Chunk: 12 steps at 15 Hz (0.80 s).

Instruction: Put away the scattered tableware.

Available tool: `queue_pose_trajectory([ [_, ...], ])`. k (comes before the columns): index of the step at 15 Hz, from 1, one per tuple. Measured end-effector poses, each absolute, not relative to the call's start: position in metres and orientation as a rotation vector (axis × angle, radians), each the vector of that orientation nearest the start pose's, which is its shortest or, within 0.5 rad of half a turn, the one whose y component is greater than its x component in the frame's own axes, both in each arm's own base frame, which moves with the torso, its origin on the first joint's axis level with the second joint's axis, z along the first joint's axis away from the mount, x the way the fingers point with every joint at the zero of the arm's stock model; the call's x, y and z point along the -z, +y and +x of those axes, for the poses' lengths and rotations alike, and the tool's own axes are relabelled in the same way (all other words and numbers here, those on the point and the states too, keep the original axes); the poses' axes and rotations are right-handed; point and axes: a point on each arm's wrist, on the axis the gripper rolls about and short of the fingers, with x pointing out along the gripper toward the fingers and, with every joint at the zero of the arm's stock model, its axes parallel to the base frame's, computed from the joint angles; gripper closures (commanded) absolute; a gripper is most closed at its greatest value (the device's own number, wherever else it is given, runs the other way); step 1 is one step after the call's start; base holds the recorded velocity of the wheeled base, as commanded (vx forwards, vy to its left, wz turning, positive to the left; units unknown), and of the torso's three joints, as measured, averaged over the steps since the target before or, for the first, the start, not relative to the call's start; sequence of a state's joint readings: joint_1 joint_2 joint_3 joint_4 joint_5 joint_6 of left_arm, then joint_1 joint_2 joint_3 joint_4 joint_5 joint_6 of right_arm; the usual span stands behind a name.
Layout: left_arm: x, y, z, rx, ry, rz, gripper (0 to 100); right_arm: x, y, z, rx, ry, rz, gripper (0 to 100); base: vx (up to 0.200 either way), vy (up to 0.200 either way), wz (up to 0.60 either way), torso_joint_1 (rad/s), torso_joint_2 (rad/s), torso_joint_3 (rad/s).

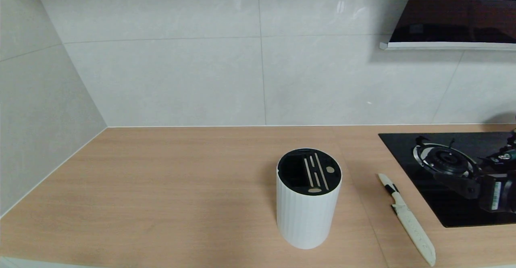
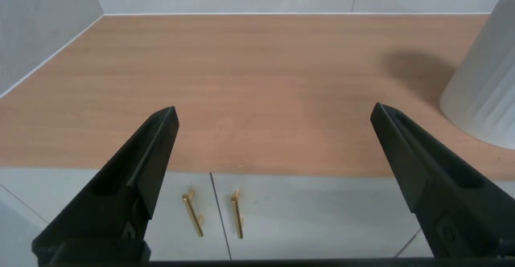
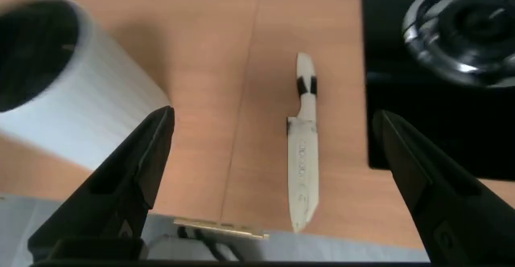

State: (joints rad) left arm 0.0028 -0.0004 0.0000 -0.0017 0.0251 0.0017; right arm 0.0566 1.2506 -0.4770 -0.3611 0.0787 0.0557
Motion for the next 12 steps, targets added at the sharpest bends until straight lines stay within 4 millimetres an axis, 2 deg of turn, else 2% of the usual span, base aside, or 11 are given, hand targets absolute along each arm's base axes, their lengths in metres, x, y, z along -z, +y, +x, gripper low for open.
queue_pose_trajectory([
  [4,-0.076,0.000,-0.023,-0.027,-0.002,0.002,0,-0.136,0.016,0.223,-0.095,0.607,0.024,0,0.000,0.000,0.00,0.000,0.00,0.000],
  [7,-0.076,0.000,-0.023,-0.027,-0.002,0.002,0,-0.104,0.018,0.244,-0.070,0.695,0.004,0,0.000,0.000,0.00,0.000,0.00,0.000],
  [9,-0.076,0.000,-0.023,-0.027,-0.002,0.002,0,-0.085,0.018,0.258,-0.037,0.676,-0.013,0,0.000,0.000,0.00,0.000,0.00,0.000],
  [12,-0.076,0.000,-0.023,-0.027,-0.002,0.002,0,-0.057,0.018,0.266,-0.002,0.704,-0.042,0,0.000,0.000,0.00,0.000,0.00,0.000],
])
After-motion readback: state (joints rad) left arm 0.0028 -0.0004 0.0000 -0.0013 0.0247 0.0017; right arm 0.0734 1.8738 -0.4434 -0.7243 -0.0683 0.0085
